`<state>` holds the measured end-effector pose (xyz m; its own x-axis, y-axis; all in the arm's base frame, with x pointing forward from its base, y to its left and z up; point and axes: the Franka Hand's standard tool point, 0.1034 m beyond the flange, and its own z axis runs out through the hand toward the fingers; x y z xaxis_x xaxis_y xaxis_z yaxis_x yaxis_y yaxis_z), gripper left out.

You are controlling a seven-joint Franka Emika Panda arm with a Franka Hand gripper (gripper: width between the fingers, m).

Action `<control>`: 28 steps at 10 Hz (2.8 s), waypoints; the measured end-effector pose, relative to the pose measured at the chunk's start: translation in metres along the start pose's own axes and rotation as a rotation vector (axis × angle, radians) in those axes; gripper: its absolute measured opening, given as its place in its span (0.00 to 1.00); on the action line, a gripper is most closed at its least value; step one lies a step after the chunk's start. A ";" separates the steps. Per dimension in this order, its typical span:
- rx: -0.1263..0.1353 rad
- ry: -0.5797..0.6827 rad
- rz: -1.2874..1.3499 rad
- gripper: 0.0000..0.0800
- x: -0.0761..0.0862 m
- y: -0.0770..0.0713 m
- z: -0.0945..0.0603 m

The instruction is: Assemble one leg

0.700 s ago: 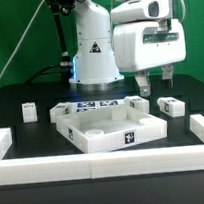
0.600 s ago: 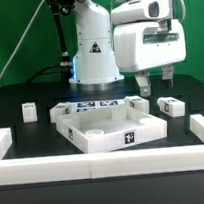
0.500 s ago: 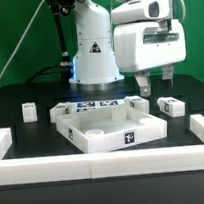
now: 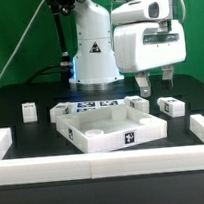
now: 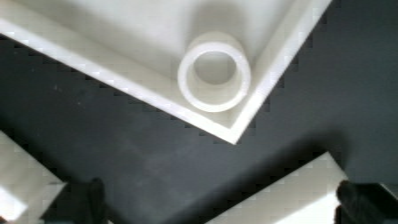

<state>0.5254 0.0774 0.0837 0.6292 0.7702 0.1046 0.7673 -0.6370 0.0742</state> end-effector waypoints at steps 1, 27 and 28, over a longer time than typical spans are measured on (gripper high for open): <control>0.000 0.000 -0.001 0.81 0.000 0.000 0.000; 0.115 -0.079 -0.881 0.81 -0.137 -0.020 0.034; 0.130 -0.079 -0.879 0.81 -0.145 -0.023 0.039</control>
Offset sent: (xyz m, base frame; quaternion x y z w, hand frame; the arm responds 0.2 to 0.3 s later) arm -0.0243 -0.0300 -0.0102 0.0231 -0.0288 -0.2119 0.9766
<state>0.4214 -0.0187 0.0280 -0.1907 0.9816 -0.0065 0.9815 0.1906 -0.0182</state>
